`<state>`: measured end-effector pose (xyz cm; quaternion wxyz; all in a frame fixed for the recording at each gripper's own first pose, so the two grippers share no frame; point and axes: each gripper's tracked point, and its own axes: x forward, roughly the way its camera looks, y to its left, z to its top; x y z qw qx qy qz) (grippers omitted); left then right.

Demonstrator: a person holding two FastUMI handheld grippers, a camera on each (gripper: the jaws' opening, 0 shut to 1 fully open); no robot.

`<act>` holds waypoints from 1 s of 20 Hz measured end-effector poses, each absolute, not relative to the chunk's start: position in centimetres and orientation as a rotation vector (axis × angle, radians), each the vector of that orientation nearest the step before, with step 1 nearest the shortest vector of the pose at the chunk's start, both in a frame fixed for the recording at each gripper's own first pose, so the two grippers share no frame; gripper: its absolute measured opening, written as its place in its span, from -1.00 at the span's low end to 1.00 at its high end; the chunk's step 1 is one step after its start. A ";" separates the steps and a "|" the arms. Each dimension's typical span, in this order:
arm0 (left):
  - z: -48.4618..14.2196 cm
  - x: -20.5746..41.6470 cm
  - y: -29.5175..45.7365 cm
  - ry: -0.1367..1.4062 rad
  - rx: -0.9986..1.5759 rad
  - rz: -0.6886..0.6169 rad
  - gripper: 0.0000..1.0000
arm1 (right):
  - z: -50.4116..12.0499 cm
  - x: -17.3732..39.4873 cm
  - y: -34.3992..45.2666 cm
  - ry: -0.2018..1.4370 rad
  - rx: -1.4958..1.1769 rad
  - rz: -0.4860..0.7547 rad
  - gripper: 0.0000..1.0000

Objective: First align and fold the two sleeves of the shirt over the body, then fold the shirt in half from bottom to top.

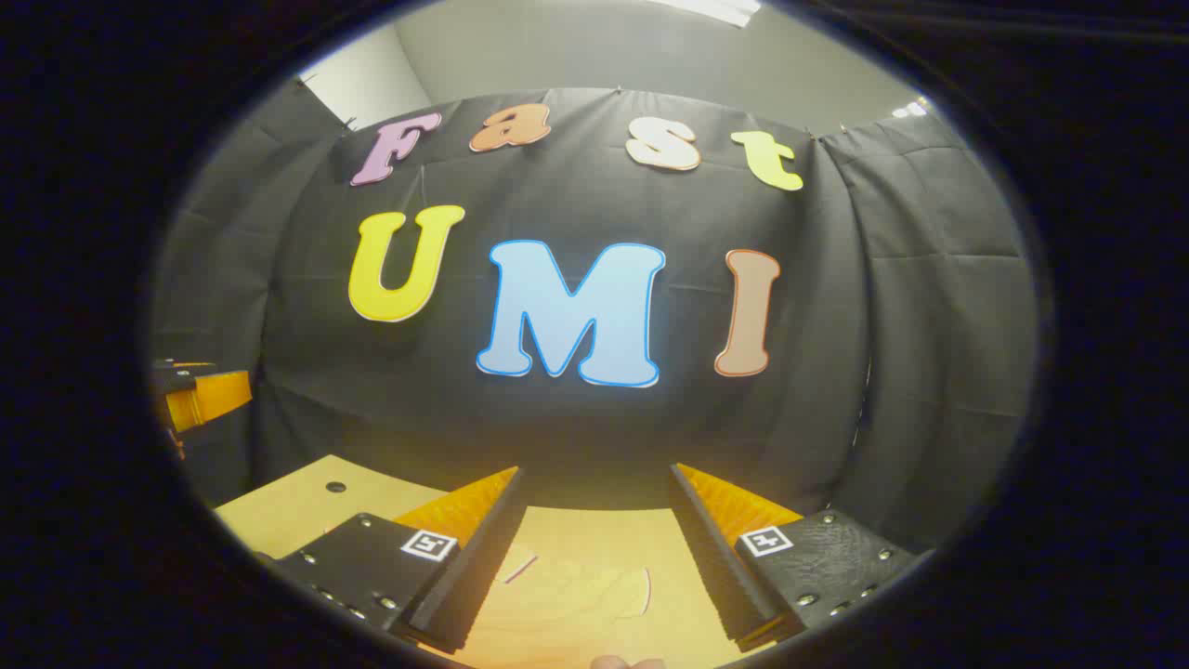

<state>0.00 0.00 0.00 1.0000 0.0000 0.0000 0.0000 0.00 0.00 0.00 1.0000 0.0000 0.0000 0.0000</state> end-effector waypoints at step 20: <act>0.8 1.6 -0.8 0.018 0.054 0.003 0.87 | -15.6 9.7 -2.6 0.386 0.071 0.006 0.91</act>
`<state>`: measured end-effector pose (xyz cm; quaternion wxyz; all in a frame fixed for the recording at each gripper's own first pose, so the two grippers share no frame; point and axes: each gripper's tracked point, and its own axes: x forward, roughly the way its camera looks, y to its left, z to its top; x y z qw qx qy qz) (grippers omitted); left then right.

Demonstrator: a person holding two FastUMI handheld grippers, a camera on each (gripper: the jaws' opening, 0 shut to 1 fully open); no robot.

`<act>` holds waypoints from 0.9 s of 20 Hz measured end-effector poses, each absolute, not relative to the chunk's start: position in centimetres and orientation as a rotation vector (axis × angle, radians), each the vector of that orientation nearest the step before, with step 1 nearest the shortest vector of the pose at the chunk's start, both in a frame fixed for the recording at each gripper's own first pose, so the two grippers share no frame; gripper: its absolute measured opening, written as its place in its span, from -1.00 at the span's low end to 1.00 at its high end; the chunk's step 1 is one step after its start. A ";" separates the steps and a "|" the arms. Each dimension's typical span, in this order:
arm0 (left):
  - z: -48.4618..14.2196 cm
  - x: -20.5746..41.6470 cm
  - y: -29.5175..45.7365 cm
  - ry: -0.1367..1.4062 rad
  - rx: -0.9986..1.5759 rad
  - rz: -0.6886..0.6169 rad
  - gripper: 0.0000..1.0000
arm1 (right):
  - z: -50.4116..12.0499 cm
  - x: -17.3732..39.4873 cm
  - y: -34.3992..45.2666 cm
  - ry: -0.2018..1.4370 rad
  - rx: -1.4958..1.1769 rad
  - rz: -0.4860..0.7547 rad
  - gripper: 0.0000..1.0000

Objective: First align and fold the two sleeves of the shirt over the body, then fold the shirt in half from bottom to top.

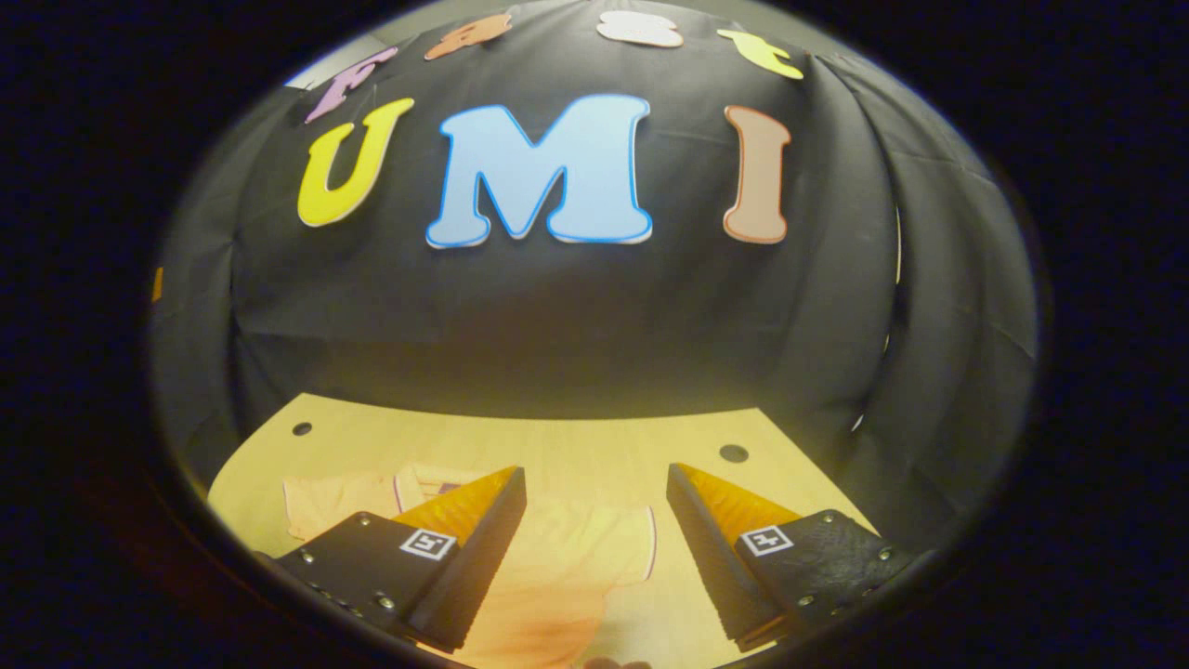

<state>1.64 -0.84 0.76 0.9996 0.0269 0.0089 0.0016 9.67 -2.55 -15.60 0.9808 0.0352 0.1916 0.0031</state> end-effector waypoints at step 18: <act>-0.9 2.6 2.1 0.078 0.087 0.123 0.87 | -34.7 13.6 -5.9 0.838 0.128 -0.050 0.92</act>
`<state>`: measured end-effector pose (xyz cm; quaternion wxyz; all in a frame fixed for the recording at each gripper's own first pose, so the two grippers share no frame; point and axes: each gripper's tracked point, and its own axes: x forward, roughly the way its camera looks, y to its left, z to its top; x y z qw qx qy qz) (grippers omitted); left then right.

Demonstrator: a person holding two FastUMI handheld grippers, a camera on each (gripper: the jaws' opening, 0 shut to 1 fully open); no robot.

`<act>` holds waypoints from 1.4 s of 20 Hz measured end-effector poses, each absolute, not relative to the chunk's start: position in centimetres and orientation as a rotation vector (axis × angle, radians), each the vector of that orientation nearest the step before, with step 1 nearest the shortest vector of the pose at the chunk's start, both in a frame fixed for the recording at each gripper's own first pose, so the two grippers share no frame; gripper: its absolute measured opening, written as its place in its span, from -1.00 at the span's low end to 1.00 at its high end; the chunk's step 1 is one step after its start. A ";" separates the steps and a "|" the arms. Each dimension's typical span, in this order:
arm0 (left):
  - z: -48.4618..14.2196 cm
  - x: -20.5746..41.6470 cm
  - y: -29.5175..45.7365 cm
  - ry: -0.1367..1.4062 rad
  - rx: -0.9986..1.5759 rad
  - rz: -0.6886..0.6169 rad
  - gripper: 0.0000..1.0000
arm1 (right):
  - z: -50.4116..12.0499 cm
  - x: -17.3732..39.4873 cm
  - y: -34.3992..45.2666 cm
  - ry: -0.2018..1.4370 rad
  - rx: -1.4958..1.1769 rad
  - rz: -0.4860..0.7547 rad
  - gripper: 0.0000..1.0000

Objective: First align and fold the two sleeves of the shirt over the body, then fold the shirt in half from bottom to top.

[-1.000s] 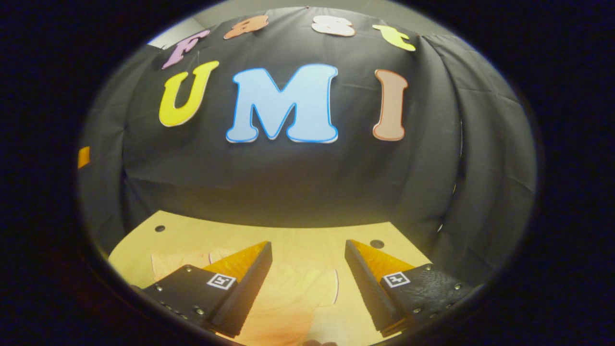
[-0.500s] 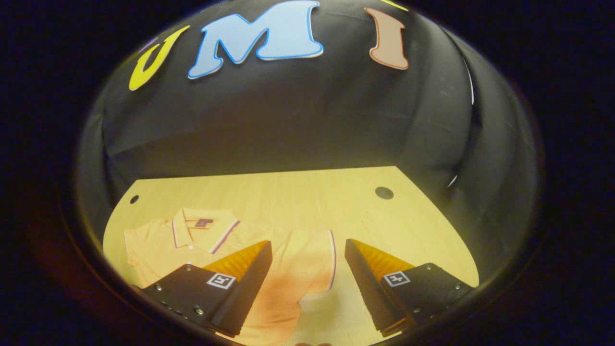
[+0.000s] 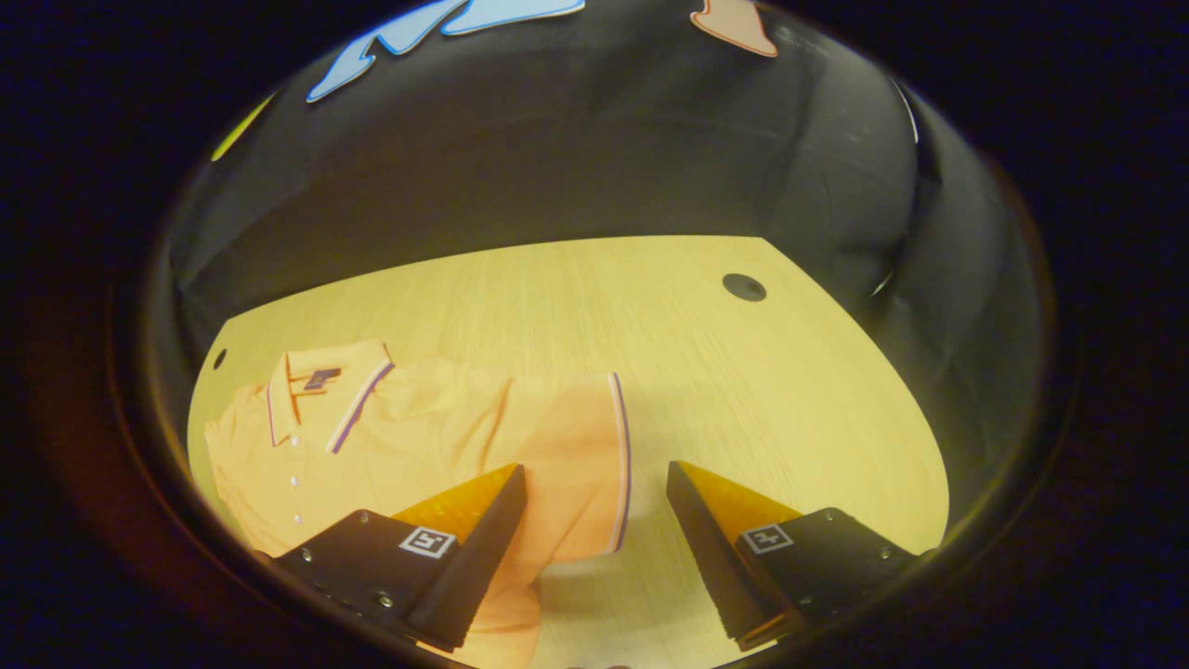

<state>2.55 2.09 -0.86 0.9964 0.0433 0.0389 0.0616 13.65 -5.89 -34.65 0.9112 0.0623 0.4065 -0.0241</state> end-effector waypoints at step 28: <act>-3.2 1.5 5.2 0.140 0.054 0.191 0.90 | -29.7 13.2 10.1 0.796 0.063 0.317 -1.00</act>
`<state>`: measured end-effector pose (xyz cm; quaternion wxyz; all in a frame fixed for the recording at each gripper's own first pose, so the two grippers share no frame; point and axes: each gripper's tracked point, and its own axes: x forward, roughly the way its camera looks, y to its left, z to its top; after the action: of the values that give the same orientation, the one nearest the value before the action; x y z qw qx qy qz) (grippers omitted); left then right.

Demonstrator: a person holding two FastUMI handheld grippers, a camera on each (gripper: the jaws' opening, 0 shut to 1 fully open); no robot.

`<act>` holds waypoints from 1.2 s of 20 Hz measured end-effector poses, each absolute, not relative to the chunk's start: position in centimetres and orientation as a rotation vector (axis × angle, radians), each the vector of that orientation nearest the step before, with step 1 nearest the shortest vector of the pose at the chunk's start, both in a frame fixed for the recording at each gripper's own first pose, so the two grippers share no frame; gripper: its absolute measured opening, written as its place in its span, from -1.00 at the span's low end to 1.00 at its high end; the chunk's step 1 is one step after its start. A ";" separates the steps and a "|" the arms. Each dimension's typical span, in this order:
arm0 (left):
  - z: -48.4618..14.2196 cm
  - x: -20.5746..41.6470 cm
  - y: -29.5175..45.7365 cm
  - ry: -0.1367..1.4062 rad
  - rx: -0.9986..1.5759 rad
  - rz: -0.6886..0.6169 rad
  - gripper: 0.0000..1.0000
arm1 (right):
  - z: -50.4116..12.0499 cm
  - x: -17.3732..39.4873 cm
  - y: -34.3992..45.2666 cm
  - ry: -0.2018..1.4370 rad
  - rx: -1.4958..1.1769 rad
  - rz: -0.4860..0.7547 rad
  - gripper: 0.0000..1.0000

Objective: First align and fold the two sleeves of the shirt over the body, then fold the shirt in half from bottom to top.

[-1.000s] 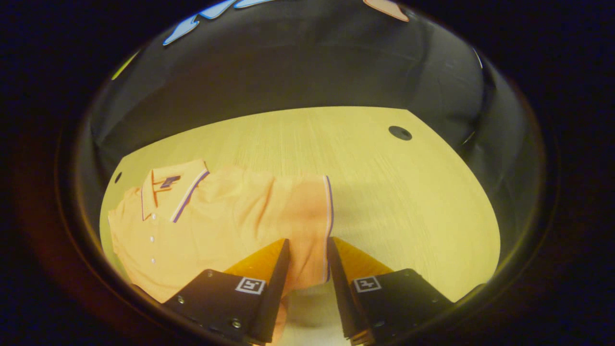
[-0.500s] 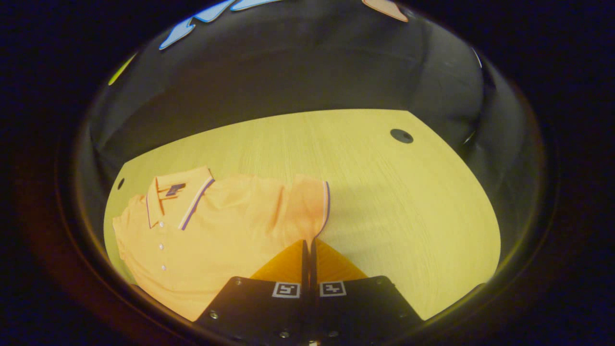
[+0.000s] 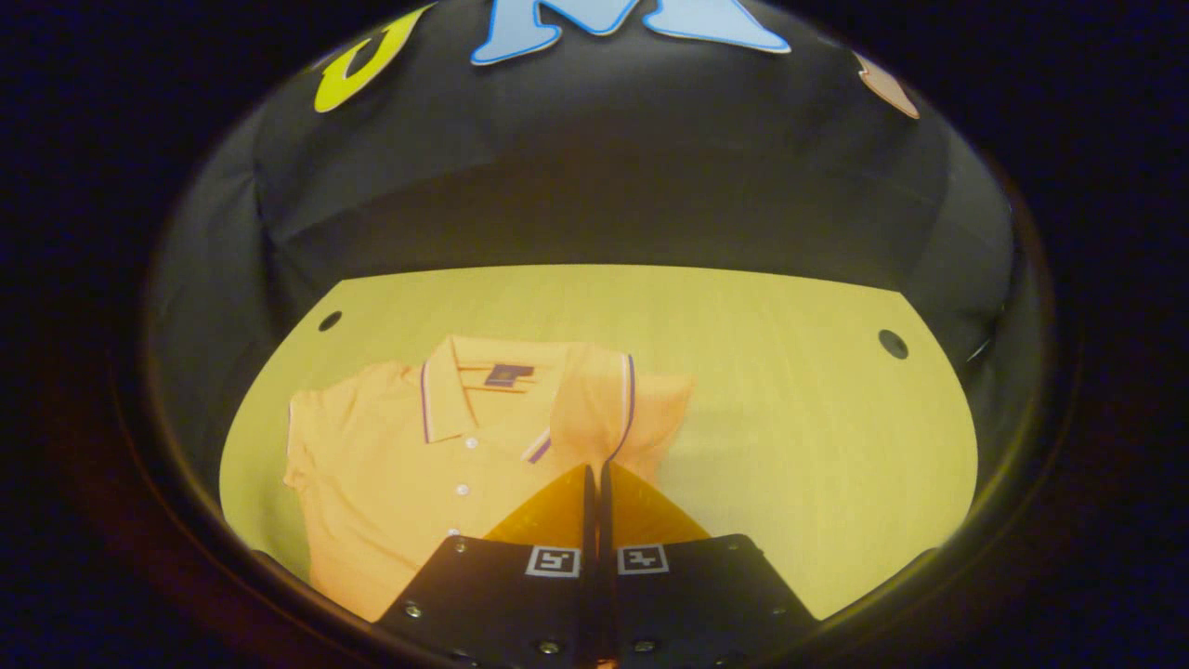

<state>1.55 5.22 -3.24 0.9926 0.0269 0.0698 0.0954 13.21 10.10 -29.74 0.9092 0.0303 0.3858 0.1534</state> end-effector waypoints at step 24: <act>-21.0 6.6 7.9 0.424 0.021 0.118 0.92 | -21.0 7.7 13.5 0.680 0.101 0.376 0.12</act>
<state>6.58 7.86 -21.04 0.9759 0.0104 0.2101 0.0584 7.70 13.54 -20.95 0.9243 0.0492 0.3312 0.1832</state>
